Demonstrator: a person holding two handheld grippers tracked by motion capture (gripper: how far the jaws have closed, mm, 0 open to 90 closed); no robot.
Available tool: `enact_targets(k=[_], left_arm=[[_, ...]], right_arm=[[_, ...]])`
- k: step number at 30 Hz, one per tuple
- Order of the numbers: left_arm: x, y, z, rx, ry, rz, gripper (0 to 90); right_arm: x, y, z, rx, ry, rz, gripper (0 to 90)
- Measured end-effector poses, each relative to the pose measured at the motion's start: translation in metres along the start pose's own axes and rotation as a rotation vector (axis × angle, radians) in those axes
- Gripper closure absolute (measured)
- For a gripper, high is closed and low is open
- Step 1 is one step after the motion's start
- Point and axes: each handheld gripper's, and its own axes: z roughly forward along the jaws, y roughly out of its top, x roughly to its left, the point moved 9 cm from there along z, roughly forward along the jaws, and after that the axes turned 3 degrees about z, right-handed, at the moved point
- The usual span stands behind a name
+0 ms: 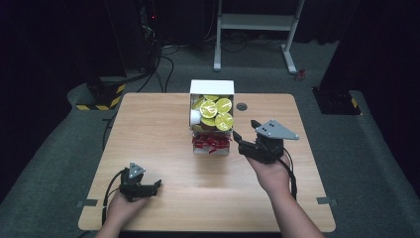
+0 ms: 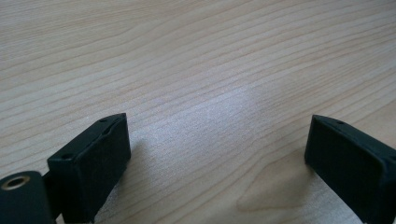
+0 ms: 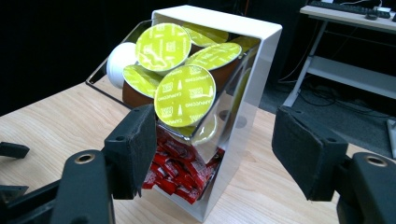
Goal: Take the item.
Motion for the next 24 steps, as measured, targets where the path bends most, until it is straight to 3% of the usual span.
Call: enact_targets(k=[16, 24], left_arm=[[0.0, 0.0, 0.0, 0.0, 0.0, 0.0, 7.3], [-0.001, 0.0, 0.0, -0.001, -0.002, -0.004, 7.4]], right_arm=[[0.012, 0.011, 0.014, -0.002, 0.02, -0.019, 32.7], [0.023, 0.02, 0.021, -0.007, 0.054, -0.016, 33.4]])
